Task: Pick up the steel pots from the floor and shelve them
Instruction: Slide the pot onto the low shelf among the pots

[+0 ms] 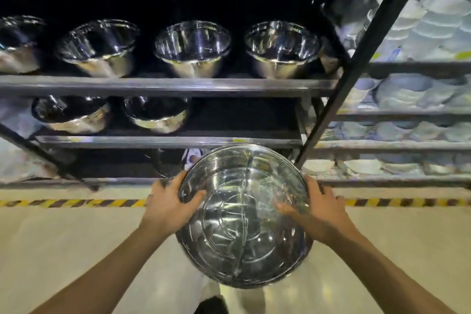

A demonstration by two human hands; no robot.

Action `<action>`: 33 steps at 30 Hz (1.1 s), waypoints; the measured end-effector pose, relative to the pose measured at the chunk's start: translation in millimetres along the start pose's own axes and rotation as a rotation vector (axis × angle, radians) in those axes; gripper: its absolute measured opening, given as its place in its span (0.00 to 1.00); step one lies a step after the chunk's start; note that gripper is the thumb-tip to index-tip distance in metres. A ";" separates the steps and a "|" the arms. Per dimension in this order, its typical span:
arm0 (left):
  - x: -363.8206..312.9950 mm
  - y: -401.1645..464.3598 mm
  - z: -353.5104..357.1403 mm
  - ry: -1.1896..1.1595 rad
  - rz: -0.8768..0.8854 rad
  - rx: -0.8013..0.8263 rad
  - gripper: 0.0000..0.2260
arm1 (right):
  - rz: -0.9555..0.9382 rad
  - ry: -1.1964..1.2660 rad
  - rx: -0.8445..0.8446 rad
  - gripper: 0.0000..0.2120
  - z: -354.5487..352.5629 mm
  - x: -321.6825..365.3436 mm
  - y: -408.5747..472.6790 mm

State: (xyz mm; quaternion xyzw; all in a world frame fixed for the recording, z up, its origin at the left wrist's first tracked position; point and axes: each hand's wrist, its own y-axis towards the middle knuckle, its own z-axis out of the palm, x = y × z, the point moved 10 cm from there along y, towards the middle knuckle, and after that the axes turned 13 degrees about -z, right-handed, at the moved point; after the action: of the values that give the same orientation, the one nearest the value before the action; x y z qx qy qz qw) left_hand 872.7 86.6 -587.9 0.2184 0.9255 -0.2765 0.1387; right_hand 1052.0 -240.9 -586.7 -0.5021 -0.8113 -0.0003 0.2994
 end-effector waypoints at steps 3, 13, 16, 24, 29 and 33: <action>-1.7 24.0 29.1 -0.029 0.018 0.015 0.39 | -0.001 -0.014 -0.014 0.60 18.8 -18.3 18.8; -78.2 179.6 51.8 -0.110 0.132 -0.066 0.40 | -0.079 -0.121 -0.202 0.54 12.2 -29.4 183.5; -104.3 226.8 51.9 -0.092 0.149 -0.083 0.43 | -0.100 -0.187 -0.185 0.57 13.2 -24.5 238.6; -139.0 299.8 56.0 0.003 0.155 -0.093 0.36 | -0.091 -0.165 -0.104 0.60 22.2 -19.2 327.4; -141.7 326.6 71.6 0.050 0.115 -0.094 0.33 | -0.077 -0.154 -0.114 0.58 33.6 -22.5 353.6; -152.0 328.7 66.7 0.057 0.158 -0.149 0.33 | -0.091 -0.193 -0.125 0.56 30.3 -23.1 370.9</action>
State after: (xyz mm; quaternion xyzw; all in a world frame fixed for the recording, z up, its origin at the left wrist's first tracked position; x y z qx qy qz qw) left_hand 1171.4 245.7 -732.7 0.2876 0.9270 -0.1889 0.1494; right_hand 1346.9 -66.8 -734.1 -0.4804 -0.8566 -0.0163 0.1876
